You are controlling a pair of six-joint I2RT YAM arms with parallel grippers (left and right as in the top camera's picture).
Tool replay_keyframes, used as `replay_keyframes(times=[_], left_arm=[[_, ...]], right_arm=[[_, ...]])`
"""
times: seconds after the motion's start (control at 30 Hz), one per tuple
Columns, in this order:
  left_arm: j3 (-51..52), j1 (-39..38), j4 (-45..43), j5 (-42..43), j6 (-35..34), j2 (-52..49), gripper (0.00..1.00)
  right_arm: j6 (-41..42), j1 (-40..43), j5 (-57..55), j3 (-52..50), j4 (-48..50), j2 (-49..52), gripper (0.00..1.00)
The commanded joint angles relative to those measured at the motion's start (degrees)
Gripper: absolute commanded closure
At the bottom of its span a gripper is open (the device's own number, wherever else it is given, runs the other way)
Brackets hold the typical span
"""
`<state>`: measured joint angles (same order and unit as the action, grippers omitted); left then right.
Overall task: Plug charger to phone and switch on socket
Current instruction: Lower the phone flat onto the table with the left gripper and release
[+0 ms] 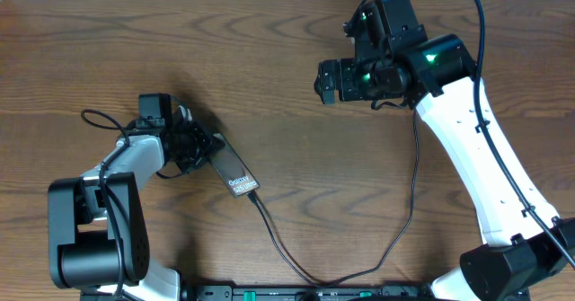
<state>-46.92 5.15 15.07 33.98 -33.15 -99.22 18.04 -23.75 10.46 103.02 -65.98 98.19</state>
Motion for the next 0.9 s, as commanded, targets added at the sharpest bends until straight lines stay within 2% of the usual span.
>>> replay_keyframes(times=[0.0, 0.13, 0.2, 0.5, 0.6, 0.87], left_arm=[[0.3, -0.1, 1.9, -2.1, 0.2, -0.9, 0.74], [0.3, -0.1, 2.9, -2.1, 0.2, -0.9, 0.73], [0.3, -0.1, 3.4, -2.1, 0.1, -0.9, 0.69], [0.3, -0.1, 4.4, -2.1, 0.1, -0.9, 0.67], [0.3, -0.1, 5.1, -2.1, 0.1, -0.9, 0.61], [0.3, -0.1, 5.3, -3.0, 0.1, -0.9, 0.59]], right_arm=[[0.8, 0.0, -0.5, 0.4, 0.0, -0.9, 0.01], [0.8, 0.0, -0.5, 0.4, 0.0, -0.9, 0.01], [0.8, 0.0, -0.5, 0.4, 0.0, -0.9, 0.01], [0.8, 0.0, -0.5, 0.4, 0.0, -0.9, 0.01], [0.8, 0.0, -0.5, 0.4, 0.0, -0.9, 0.01], [0.8, 0.0, -0.5, 0.4, 0.0, -0.9, 0.01]])
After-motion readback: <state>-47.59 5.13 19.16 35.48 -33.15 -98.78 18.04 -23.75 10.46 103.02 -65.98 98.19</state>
